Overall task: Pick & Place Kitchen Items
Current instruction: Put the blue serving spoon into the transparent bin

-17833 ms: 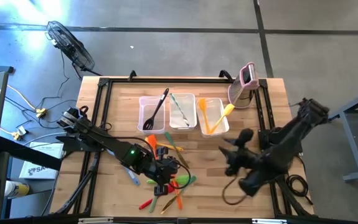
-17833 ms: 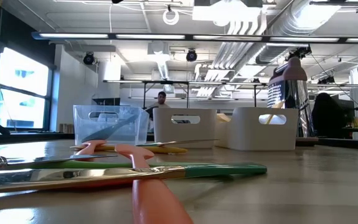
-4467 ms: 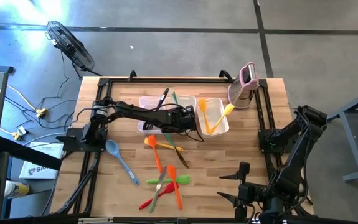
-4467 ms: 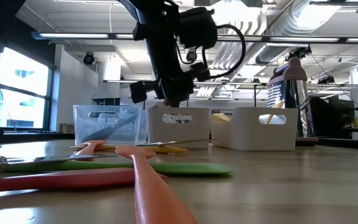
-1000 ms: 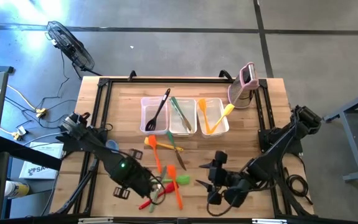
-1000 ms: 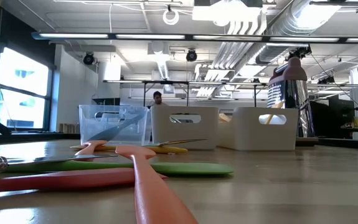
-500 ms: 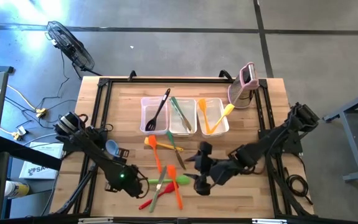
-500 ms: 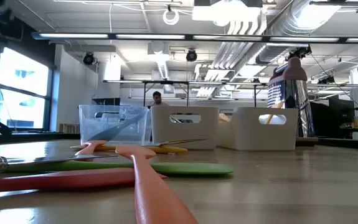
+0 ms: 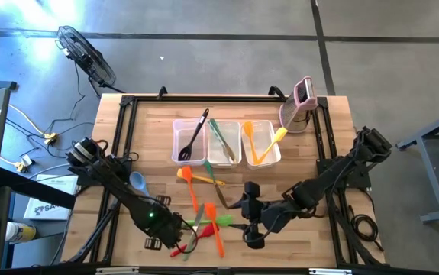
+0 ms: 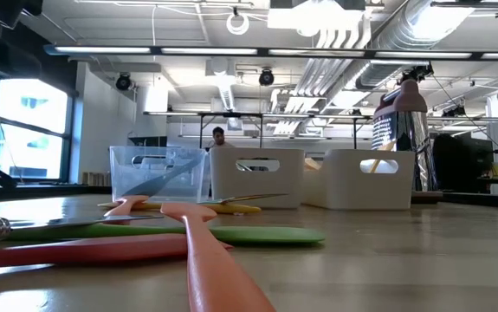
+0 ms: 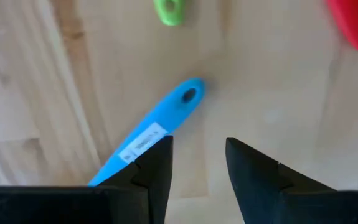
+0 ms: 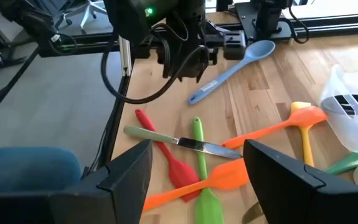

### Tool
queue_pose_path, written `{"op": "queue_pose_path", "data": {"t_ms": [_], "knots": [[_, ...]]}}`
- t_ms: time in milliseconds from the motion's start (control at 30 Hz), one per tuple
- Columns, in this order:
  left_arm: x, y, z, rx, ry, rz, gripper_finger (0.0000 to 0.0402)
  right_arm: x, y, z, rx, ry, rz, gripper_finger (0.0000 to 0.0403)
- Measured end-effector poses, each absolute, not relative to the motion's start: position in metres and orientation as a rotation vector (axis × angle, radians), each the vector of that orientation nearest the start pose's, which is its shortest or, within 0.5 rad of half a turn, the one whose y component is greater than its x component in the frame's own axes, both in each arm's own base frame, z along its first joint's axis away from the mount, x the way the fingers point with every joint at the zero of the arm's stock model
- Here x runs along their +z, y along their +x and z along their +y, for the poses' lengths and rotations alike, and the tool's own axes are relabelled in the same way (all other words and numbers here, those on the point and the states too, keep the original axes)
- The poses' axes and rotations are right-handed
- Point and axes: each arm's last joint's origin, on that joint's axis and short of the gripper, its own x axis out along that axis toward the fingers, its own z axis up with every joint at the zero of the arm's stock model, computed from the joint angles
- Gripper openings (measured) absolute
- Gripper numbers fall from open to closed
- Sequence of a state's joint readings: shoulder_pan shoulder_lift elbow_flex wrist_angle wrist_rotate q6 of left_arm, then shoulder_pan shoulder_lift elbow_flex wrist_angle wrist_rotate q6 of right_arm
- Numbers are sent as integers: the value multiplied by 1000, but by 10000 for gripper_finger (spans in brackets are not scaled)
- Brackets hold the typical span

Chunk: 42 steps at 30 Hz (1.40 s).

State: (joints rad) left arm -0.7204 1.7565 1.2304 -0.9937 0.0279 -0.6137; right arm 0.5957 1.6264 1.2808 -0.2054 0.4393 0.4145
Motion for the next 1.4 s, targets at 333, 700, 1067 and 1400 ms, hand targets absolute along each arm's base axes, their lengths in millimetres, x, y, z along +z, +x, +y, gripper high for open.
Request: {"op": "queue_pose_path", "data": {"t_ms": [333,700,1067,1400], "knots": [[195,235,-205,-161,92,1578,143,287,307,193,46,100,541,243],[186,215,-179,-30,519,1679,143,288,310,190,54,24,533,243],[151,195,-165,-185,595,1810,143,288,311,188,40,73,537,243],[136,194,-165,-417,713,1745,143,288,310,189,32,118,538,243]]}}
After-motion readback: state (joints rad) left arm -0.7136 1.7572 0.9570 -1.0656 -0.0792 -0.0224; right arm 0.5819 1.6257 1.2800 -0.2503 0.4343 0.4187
